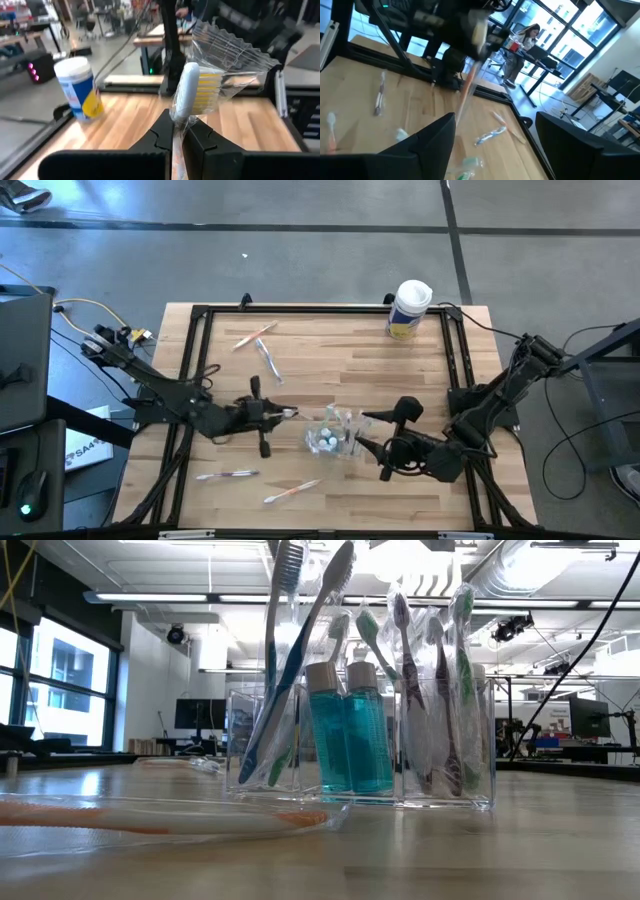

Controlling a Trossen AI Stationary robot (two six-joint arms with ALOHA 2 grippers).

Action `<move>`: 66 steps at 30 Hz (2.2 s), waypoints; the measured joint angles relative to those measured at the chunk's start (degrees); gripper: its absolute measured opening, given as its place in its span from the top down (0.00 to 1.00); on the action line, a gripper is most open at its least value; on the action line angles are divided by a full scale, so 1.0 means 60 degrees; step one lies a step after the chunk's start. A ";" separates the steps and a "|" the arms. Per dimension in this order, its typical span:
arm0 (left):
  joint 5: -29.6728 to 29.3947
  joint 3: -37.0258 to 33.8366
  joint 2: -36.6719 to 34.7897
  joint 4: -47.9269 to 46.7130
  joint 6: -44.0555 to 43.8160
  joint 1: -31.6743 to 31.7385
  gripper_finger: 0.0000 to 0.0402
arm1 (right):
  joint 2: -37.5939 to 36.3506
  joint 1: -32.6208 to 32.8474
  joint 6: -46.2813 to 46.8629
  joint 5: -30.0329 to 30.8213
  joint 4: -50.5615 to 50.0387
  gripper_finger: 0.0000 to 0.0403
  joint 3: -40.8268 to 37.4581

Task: Pick & Place toothbrushing station
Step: Put the top right orange toothbrush into the transparent organizer

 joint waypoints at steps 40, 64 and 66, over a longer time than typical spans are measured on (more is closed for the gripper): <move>0.0925 -0.0026 0.2954 -0.2223 -0.5168 0.1203 0.98 | 0.0000 0.0000 0.1102 -0.0111 -0.1278 0.33 0.0000; 0.1656 -0.0008 0.3350 -0.1870 -0.4940 0.1354 0.65 | 0.0000 0.0000 0.1142 -0.0214 -0.1409 0.33 0.0000; 0.1655 0.0096 0.3348 -0.1857 -0.4759 0.1354 0.62 | 0.0000 0.0000 0.1142 -0.0346 -0.1409 0.33 0.0000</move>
